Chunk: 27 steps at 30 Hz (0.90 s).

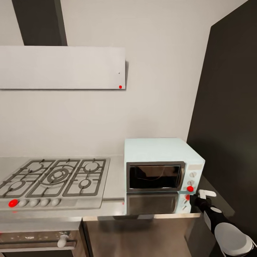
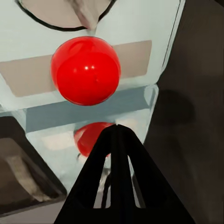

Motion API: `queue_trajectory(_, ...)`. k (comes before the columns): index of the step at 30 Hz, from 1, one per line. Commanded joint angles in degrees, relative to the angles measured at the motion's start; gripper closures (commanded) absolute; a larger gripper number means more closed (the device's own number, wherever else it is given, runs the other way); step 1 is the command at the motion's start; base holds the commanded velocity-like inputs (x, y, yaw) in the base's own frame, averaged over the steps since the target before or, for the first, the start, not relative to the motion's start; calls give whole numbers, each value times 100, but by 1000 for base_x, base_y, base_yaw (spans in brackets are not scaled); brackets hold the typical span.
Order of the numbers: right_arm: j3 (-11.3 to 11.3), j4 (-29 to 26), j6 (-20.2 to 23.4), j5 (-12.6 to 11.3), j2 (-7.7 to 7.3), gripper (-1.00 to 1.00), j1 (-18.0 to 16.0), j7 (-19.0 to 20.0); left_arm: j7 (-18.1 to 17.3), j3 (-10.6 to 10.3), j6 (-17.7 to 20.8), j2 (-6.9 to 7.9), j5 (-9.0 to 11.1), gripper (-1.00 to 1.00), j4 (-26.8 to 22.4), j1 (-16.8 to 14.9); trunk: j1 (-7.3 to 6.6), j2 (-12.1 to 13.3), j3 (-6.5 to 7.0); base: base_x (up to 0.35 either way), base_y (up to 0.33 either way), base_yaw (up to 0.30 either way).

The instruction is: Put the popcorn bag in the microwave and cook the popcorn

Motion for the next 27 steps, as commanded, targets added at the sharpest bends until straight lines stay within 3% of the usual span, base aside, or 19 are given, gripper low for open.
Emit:
queue_trajectory(1, -49, -2, -22, 41, 1, 100, -4, 33, -12, 45, 41, 0, 8, -100, -12, 2, 3, -4, -2, 61, 0, 0)
queue_trajectory(21, -40, -2, -57, 41, 1, 100, -4, 58, -12, 45, 41, -2, 8, -100, -12, 2, 3, -4, -2, 6, 0, 0)
queue_trajectory(27, -40, -2, -63, 41, 1, 100, -4, 58, -12, 45, 41, -5, 8, -100, -12, 2, 3, -4, -2, 184, 34, 0)
